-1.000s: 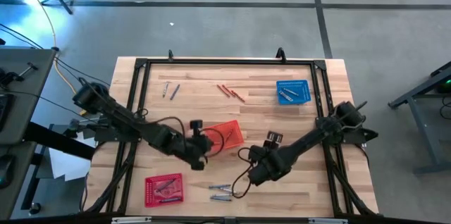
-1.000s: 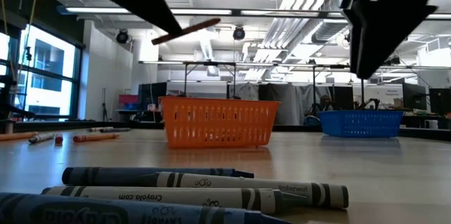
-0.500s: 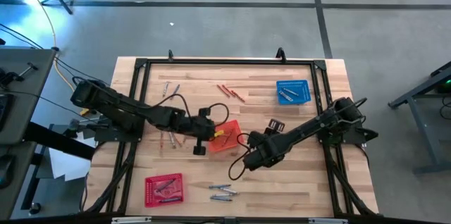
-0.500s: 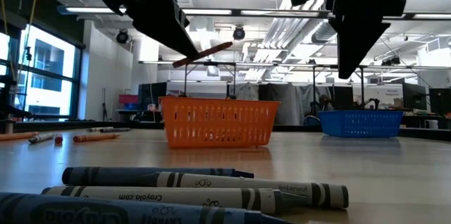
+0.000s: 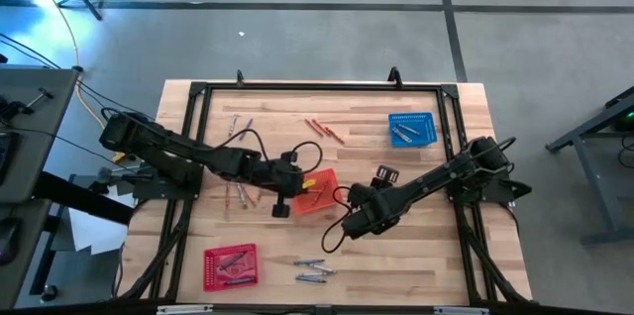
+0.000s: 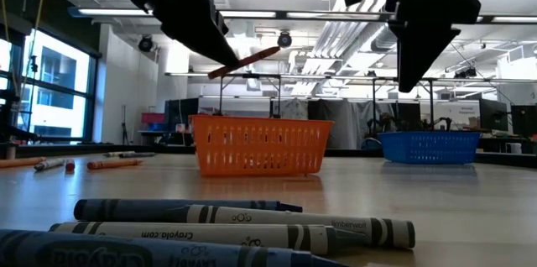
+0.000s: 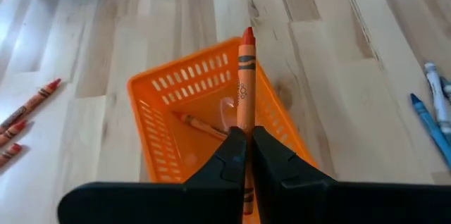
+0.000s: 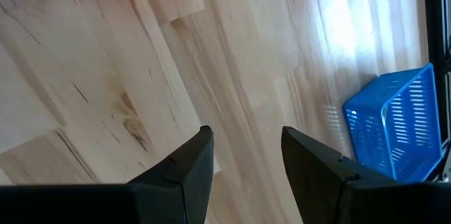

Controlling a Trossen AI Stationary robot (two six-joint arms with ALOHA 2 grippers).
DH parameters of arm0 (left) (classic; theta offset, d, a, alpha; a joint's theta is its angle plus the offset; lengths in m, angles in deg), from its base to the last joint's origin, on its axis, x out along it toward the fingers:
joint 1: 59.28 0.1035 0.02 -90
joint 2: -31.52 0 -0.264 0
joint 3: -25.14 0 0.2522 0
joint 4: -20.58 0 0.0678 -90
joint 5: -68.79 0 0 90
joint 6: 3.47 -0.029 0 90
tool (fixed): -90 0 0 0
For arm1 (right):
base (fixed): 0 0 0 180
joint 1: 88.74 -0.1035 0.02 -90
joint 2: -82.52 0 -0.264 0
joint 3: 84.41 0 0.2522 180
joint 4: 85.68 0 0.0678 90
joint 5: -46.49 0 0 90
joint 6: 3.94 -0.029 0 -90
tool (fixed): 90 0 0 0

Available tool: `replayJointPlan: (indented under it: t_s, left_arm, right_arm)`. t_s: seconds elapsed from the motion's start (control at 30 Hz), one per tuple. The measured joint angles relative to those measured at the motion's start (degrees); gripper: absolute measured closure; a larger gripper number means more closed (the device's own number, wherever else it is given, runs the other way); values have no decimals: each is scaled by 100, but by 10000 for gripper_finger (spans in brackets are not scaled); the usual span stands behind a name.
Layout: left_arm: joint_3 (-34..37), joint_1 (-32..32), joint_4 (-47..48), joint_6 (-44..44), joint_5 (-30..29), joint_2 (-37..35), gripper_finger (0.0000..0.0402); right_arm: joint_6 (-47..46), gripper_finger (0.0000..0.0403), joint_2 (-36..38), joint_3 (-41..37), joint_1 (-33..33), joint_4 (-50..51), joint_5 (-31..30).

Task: Sort crayons
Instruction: Put the orange crayon into the orange bin

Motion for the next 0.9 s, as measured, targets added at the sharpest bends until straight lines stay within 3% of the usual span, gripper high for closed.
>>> replayJointPlan:
  t_s: [0.5, 0.9]
  left_arm:
    - [-4, 220, -83, 702, -27, 91, 402]
    - [-4, 222, -478, 748, -29, 862, 402]
  right_arm:
    - [472, 242, 0, 0, -166, -3, -242]
    - [472, 242, 0, 0, -166, -3, -255]
